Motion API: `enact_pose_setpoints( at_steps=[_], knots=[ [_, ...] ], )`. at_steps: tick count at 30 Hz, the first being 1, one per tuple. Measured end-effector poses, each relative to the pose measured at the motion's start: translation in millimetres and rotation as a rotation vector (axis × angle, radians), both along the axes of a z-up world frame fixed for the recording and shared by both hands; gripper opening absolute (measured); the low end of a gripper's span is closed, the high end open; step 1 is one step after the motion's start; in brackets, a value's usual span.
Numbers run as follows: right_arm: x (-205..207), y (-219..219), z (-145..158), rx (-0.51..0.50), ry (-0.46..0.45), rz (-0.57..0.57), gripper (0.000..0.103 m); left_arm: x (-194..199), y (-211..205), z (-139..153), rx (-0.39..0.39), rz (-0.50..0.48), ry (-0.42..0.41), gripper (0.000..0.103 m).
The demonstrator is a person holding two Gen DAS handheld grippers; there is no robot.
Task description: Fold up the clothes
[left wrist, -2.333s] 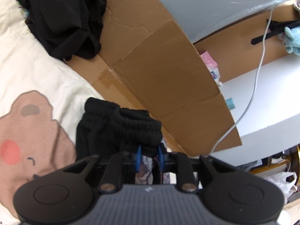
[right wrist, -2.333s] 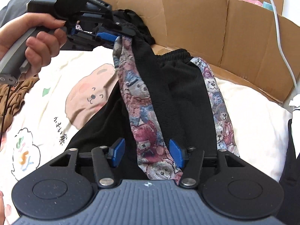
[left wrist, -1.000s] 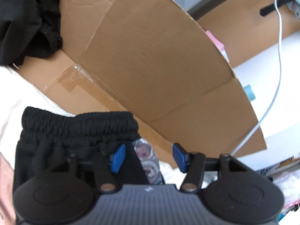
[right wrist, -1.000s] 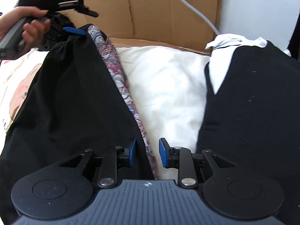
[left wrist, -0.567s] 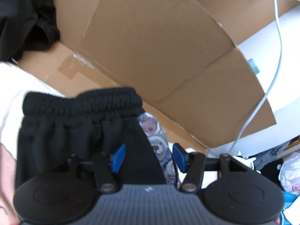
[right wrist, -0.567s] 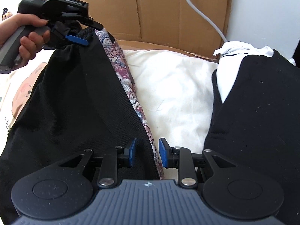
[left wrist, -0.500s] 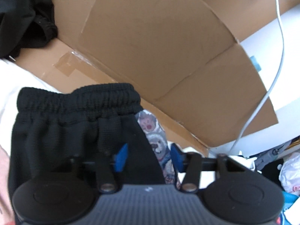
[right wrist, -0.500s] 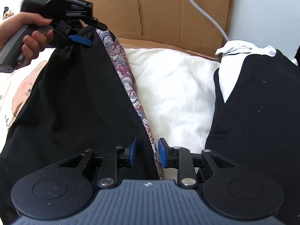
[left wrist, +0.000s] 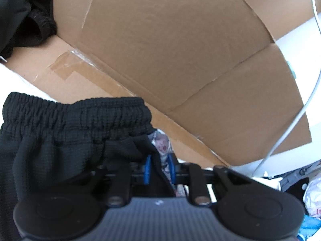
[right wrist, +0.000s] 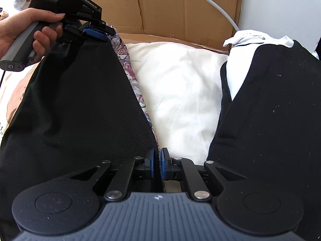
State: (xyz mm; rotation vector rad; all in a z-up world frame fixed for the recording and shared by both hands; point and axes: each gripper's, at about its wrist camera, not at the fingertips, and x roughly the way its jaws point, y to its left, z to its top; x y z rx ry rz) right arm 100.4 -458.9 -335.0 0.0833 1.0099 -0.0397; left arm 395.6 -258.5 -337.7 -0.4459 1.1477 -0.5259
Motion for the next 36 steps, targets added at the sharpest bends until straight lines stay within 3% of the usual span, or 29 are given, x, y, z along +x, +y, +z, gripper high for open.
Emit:
enact_pose_setpoints(
  at_steps=[3, 6, 16, 24, 27, 36],
  knots=[
    [-4, -5, 4, 0.036, -0.006, -0.036, 0.030, -5, 2, 14, 0.014, -0.064, -0.027, 0.051],
    [-7, -5, 9, 0.038, -0.022, -0.040, 0.041, -11, 11, 29, 0.017, -0.100, -0.029, 0.055],
    [-17, 9, 29, 0.048, -0.067, -0.006, 0.043, -64, 86, 71, 0.079, -0.172, -0.034, 0.055],
    [-20, 28, 45, 0.020, -0.071, 0.026, 0.043, -108, 174, 94, 0.094, -0.115, -0.042, 0.055],
    [-21, 36, 52, 0.005, -0.084, 0.041, 0.043, -119, 200, 91, 0.107, -0.119, -0.042, 0.055],
    [-24, 54, 57, -0.030, -0.071, 0.083, 0.049, -151, 245, 46, 0.033, -0.158, 0.005, 0.055]
  ],
)
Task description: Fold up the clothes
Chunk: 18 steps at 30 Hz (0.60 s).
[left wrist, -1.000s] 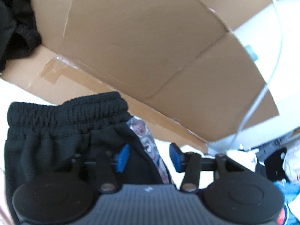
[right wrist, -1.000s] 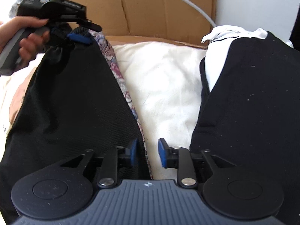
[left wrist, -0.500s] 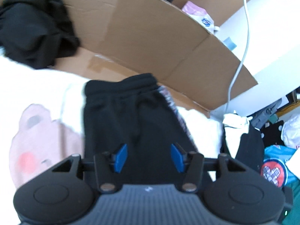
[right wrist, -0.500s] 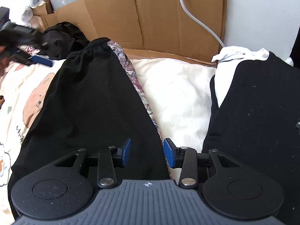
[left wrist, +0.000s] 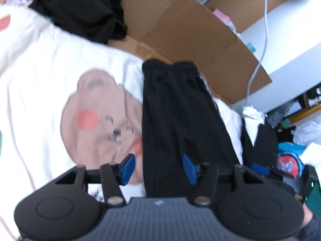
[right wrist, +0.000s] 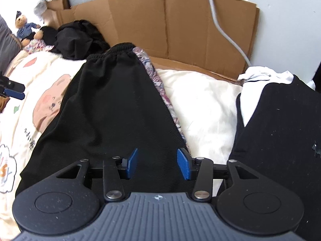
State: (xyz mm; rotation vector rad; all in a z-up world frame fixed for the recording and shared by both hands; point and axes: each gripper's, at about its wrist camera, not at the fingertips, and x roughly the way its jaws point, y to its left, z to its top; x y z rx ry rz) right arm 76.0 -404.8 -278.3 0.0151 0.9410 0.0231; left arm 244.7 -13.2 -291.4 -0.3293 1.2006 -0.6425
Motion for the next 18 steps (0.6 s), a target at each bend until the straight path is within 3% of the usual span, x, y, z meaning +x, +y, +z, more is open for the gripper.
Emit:
enact_pose_setpoints(
  at_steps=[6, 13, 18],
  knots=[
    [0, -5, -13, -0.013, 0.040, -0.026, 0.054, -13, -3, -42, -0.053, 0.016, 0.052, 0.055],
    [0, -16, -36, -0.041, 0.102, -0.072, 0.054, -10, -17, -65, -0.108, 0.045, 0.057, 0.055],
    [-1, -15, -45, -0.042, 0.122, -0.058, 0.054, -13, -28, -76, -0.107, 0.026, 0.074, 0.054]
  ],
)
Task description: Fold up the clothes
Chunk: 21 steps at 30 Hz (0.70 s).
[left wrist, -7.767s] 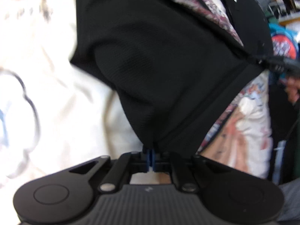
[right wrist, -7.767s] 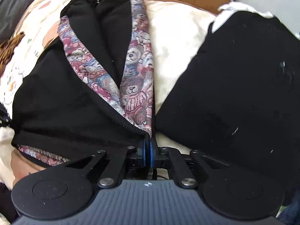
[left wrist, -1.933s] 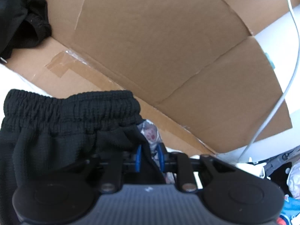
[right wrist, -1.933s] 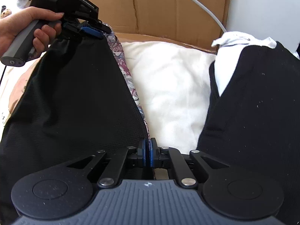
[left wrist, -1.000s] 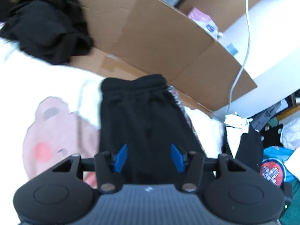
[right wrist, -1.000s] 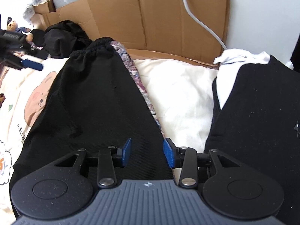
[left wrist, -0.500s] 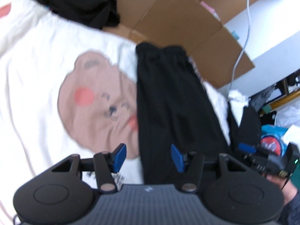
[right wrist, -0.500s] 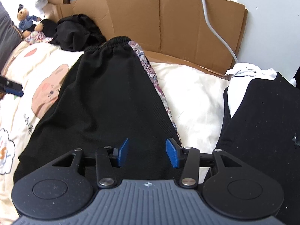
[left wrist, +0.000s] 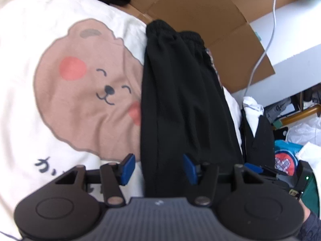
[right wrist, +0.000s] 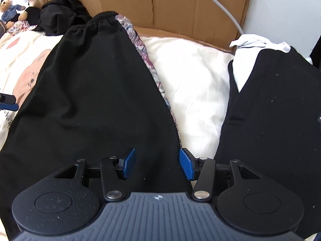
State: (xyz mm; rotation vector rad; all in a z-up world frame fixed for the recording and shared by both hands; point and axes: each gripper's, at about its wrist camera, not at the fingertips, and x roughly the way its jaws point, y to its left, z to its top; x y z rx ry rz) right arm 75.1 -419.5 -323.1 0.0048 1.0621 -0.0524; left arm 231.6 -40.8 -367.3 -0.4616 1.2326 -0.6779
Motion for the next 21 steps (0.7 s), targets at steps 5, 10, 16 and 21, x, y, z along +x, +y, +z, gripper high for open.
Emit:
enact_pose_setpoints(
  at_steps=[5, 10, 16, 21],
  knots=[
    [0, 2, -5, 0.001, 0.014, 0.023, 0.054, -4, -1, -10, 0.024, 0.012, 0.020, 0.005],
    [-1, 1, -4, 0.012, 0.019, 0.026, 0.054, -11, 21, -4, 0.005, 0.064, 0.011, 0.002],
    [-2, -4, -4, 0.007, 0.034, 0.012, 0.054, -17, 38, 2, 0.017, 0.096, 0.009, 0.000],
    [-3, -8, -3, 0.005, 0.040, -0.003, 0.054, -22, 49, -5, 0.031, 0.086, 0.065, 0.013]
  ],
)
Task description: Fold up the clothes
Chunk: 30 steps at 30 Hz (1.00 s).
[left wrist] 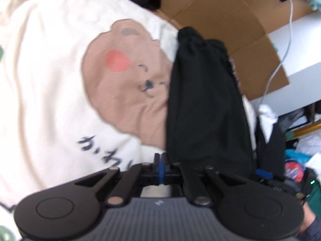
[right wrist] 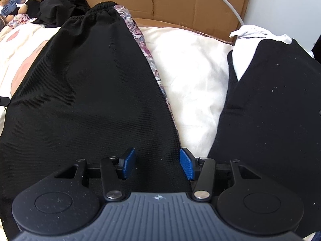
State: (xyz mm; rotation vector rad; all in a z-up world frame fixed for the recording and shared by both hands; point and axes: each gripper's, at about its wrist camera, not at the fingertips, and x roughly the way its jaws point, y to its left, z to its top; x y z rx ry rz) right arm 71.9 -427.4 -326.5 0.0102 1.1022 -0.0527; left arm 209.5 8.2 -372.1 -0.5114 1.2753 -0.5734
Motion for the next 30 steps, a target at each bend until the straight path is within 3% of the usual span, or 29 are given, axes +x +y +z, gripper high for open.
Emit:
enact_pose_setpoints(
  at_steps=[1, 4, 9, 16, 17, 18, 20, 24, 30],
  knots=[
    [-1, 0, 0, 0.001, 0.000, 0.001, 0.054, -2, 3, -2, -0.033, -0.004, 0.021, 0.016],
    [-4, -2, 2, 0.006, 0.007, 0.011, 0.054, -16, 7, -3, -0.083, -0.033, 0.038, 0.036],
    [-6, -6, 2, 0.007, 0.020, 0.015, 0.055, -37, 3, -9, -0.098, -0.083, 0.062, 0.049],
    [-11, -9, 5, 0.017, 0.025, 0.003, 0.055, -55, -4, -19, -0.129, -0.088, 0.111, 0.049],
    [-12, -10, 5, 0.016, 0.029, 0.004, 0.055, -56, -6, -19, -0.132, -0.090, 0.118, 0.048],
    [-13, -10, 5, 0.014, 0.033, 0.006, 0.055, -58, -8, -21, -0.139, -0.097, 0.126, 0.039],
    [-16, -13, 3, 0.015, 0.047, 0.003, 0.055, -57, -12, -25, -0.143, -0.114, 0.138, 0.007],
    [-19, -17, -3, 0.046, 0.081, 0.006, 0.055, -54, -2, -17, -0.111, -0.155, 0.096, 0.004],
    [-23, -12, -9, 0.012, 0.103, 0.067, 0.055, -49, 20, -13, -0.068, -0.138, 0.090, 0.006]
  ],
)
